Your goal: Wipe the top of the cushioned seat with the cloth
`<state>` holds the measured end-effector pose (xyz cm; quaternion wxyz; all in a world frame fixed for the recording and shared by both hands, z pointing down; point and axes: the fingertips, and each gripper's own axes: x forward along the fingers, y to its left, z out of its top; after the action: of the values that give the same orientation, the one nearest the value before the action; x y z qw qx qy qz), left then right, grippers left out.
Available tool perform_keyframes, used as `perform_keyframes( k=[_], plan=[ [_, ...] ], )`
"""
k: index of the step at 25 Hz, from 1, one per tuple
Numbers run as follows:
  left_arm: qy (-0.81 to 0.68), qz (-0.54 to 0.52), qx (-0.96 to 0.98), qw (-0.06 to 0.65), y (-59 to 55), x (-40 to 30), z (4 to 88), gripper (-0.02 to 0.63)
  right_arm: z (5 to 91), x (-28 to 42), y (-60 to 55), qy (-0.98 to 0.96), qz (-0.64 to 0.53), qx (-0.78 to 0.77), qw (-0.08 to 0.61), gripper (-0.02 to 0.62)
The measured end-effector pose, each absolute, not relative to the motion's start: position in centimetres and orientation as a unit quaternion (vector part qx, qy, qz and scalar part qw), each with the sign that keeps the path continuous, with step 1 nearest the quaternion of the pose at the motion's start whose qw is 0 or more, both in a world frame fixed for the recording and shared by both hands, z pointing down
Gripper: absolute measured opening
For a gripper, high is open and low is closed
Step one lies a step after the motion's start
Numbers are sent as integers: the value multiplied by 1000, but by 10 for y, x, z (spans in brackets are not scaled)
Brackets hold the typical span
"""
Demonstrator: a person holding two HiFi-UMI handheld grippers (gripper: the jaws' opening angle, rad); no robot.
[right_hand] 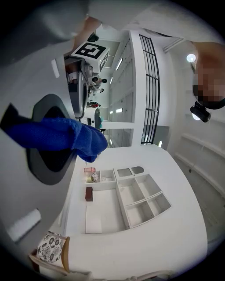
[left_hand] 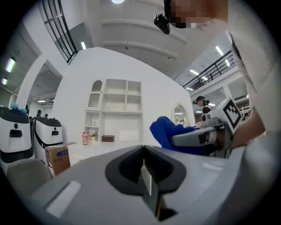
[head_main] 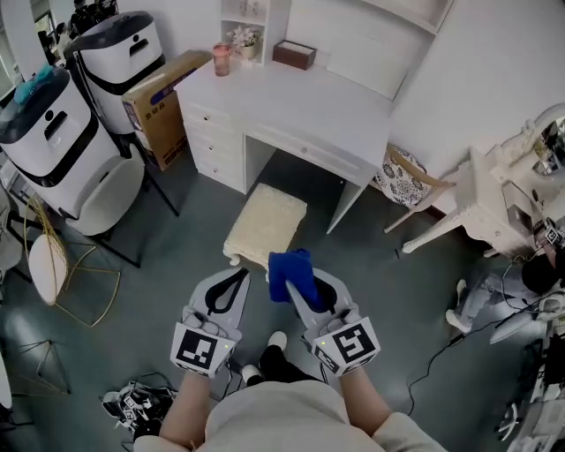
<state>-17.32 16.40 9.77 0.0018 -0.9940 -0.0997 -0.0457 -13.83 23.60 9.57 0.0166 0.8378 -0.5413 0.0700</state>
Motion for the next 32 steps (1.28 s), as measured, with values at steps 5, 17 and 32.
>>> perform_keyframes(
  k=[5,17,32],
  plan=[
    [-89,-48,-995,0,154,-148,100,0,99,-113,223,-554,71,829,15,81],
    [-51,-59,-997,-9,130,-112,113,0,113,-69,197,-575,87,814,-4,83],
    [-33,-67,-997,-30,39,-19,134,0,132,28,102,-586,105,803,12,83]
  ],
)
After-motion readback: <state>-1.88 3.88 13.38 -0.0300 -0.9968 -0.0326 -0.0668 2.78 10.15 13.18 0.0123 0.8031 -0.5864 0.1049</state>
